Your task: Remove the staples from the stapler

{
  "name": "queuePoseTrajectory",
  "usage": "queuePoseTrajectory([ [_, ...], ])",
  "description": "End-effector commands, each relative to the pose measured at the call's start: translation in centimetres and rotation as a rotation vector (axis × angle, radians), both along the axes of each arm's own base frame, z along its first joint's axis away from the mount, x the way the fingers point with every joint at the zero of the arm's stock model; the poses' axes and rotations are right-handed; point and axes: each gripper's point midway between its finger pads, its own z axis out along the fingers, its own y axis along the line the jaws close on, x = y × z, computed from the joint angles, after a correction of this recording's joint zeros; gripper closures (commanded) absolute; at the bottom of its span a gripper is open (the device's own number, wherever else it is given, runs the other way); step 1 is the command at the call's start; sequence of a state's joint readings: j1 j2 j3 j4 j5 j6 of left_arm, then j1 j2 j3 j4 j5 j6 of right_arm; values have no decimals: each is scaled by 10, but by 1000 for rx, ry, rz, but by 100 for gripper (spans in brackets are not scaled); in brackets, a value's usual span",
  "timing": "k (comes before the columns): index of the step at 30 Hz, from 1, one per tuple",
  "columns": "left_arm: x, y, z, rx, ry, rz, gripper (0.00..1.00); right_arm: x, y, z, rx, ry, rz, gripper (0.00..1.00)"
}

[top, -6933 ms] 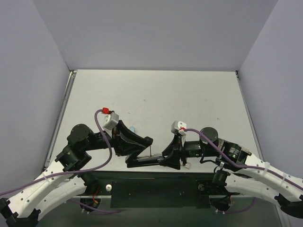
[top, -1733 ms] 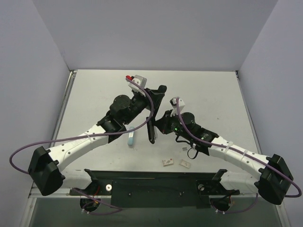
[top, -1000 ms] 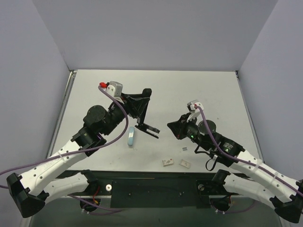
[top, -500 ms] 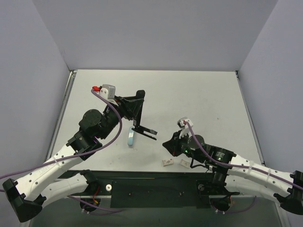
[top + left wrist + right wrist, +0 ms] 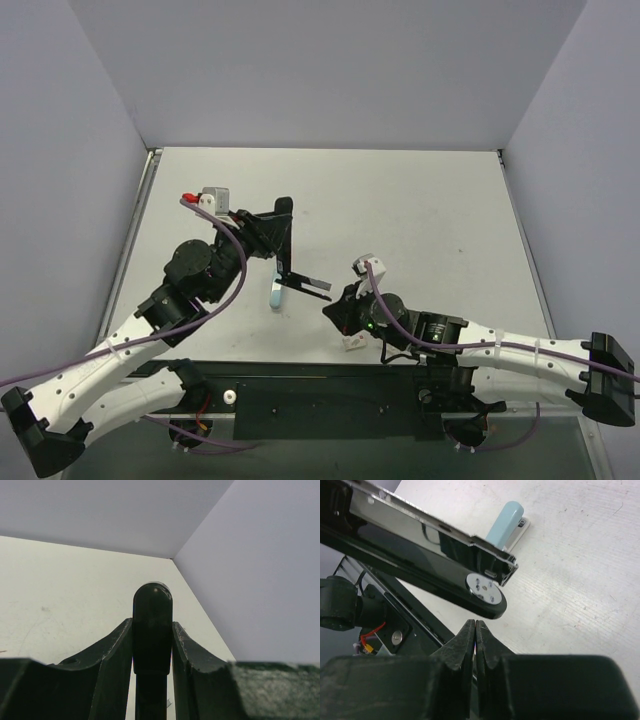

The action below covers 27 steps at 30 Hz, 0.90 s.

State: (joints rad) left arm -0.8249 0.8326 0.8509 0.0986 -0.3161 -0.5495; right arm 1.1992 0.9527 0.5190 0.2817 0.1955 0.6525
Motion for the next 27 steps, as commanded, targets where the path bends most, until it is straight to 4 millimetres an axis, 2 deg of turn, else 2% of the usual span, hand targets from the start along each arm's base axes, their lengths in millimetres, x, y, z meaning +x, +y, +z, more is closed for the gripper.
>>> queuePoseTrajectory([
  [1,-11,11,38,-145,-53,3,100,17,10,41,90,-68,-68,100],
  [10,-35,14,26,-158,-13,-85,100,30,2,54,36,-156,-108,100],
  [15,-51,7,12,-140,31,-171,100,35,-6,61,2,-208,-125,100],
  [17,-58,7,13,-143,29,-200,100,37,-8,65,-10,-225,-130,100],
  [18,-60,7,3,-121,57,-206,100,38,-10,67,-10,-230,-133,100],
  [27,-73,8,-16,-93,69,-257,100,30,-18,80,-29,-258,-91,100],
])
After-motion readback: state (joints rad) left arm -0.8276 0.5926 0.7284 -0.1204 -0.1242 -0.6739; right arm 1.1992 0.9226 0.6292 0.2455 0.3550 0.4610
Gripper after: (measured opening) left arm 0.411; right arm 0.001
